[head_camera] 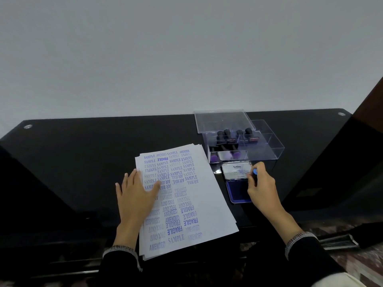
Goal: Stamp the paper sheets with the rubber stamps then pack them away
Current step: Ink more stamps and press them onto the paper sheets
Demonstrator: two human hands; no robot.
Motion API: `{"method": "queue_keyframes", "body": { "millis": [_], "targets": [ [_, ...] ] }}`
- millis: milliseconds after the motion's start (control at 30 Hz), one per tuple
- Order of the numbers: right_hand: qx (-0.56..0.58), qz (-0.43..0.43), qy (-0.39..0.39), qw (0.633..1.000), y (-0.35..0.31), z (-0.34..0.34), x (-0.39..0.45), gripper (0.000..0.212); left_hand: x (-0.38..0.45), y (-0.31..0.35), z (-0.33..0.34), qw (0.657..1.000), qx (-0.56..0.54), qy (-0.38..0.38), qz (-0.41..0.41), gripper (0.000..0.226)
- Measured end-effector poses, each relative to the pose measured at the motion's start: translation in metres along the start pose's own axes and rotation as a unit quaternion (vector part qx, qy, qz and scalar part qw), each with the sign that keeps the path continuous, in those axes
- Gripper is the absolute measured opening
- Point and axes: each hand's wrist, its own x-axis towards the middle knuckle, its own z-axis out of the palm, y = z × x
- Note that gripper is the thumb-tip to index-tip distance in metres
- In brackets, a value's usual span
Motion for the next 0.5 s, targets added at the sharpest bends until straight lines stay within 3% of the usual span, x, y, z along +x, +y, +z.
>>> {"method": "queue_keyframes", "body": {
  "millis": [500],
  "targets": [
    [-0.022,-0.002,0.007,1.000,-0.0043,0.0016,-0.0040,0.014,-0.0003,0.0007,-0.0011,1.000,-0.004,0.007,-0.001,0.081]
  ]
}}
